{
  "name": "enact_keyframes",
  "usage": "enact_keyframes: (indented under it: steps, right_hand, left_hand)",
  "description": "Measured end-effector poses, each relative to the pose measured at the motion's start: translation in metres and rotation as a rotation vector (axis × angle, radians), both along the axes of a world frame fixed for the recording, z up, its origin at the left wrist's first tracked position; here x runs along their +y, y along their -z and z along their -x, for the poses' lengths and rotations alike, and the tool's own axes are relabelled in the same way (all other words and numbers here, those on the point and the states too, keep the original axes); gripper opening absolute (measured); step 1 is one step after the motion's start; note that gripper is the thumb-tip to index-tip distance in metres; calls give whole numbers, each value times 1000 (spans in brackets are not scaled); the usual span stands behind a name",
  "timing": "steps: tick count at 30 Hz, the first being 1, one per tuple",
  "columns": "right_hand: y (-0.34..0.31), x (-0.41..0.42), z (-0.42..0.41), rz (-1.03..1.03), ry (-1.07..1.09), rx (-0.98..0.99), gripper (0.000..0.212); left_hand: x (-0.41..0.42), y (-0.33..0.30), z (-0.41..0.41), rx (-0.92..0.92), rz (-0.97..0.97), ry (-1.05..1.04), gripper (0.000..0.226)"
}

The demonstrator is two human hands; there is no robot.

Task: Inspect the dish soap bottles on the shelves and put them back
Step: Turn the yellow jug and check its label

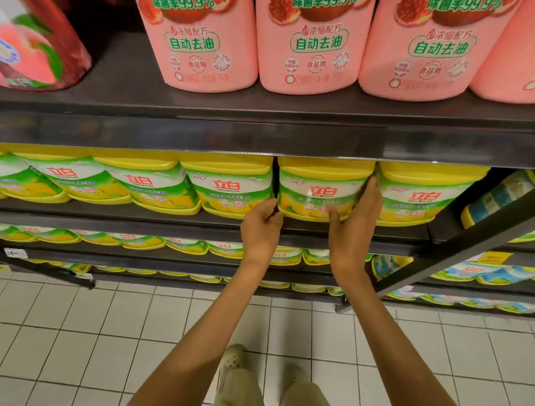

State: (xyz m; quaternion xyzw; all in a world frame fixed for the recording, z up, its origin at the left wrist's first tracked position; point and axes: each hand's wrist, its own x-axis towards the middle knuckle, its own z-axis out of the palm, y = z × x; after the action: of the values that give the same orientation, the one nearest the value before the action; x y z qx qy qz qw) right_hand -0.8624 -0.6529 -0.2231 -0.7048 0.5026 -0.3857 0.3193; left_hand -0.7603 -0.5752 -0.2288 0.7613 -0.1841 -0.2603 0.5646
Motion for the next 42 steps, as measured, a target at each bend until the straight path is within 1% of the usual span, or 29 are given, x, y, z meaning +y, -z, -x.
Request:
enact_keyframes:
  steps: [2, 3, 4, 5, 7, 10, 13, 16, 19, 21, 24, 27, 29, 31, 33, 34, 35, 36, 38, 40, 42]
  right_hand:
    - [-6, 22, -5, 116, 26, -31, 69]
    - [-10, 34, -11, 162, 3, -38, 61]
    - [-13, 44, -20, 185, -49, -41, 54]
    - [-18, 52, -31, 184, -116, -43, 49]
    - [-29, 62, -58, 141, -226, -47, 49]
    - [-41, 68, -90, 94, -234, -32, 50]
    - [-45, 70, -110, 70, -121, -60, 44]
    - [-49, 75, -125, 89, -29, -56, 46]
    - [-48, 82, -132, 122, 21, -41, 50]
    - [-48, 85, -132, 123, 55, -96, 47]
    - [-45, 93, -126, 107, 86, -231, 44]
    - [-40, 106, -120, -11, 11, -461, 50]
    - [-38, 108, -117, -74, -32, -528, 55]
    - [-39, 103, -116, -92, -55, -486, 61]
    - [-40, 93, -114, -63, -60, -325, 69]
    - [-39, 88, -113, -23, -73, -231, 69]
    - [-37, 84, -111, 11, -101, -182, 66]
    - [-36, 82, -109, 10, -144, -183, 62]
    - [-37, 82, -108, -66, -203, -266, 55]
    - [-38, 84, -111, -99, -156, -343, 46]
    - [-39, 87, -117, -69, -57, -410, 40]
  left_hand:
    - [22, 0, -8, -5, 37, -175, 25]
    - [32, 0, -14, -3, 74, -260, 26]
    - [41, 0, -21, 0, 91, -308, 29]
    - [48, -1, -29, 5, 85, -302, 36]
    - [56, -1, -44, 18, 37, -176, 53]
    - [61, -1, -64, 2, -44, -11, 65]
    - [66, 0, -84, 27, -62, 40, 66]
    - [72, -1, -97, 51, -44, 85, 56]
    - [75, -5, -102, 63, -20, 116, 61]
    - [77, -7, -106, 53, -11, 138, 62]
    - [79, -10, -113, 17, 23, 207, 57]
    - [80, -11, -119, 8, 30, 261, 50]
    - [80, -11, -122, 14, 29, 279, 50]
    - [80, -9, -123, 20, 30, 285, 54]
    - [81, -9, -121, 18, 35, 286, 57]
    - [81, -8, -120, 14, 33, 286, 57]
    - [81, -8, -120, 11, 32, 287, 57]
    - [81, -8, -120, 7, 35, 290, 56]
    - [82, -7, -119, 10, 46, 299, 57]
    - [83, -9, -117, 24, 38, 310, 58]
    - [86, -14, -113, 39, 29, 303, 56]
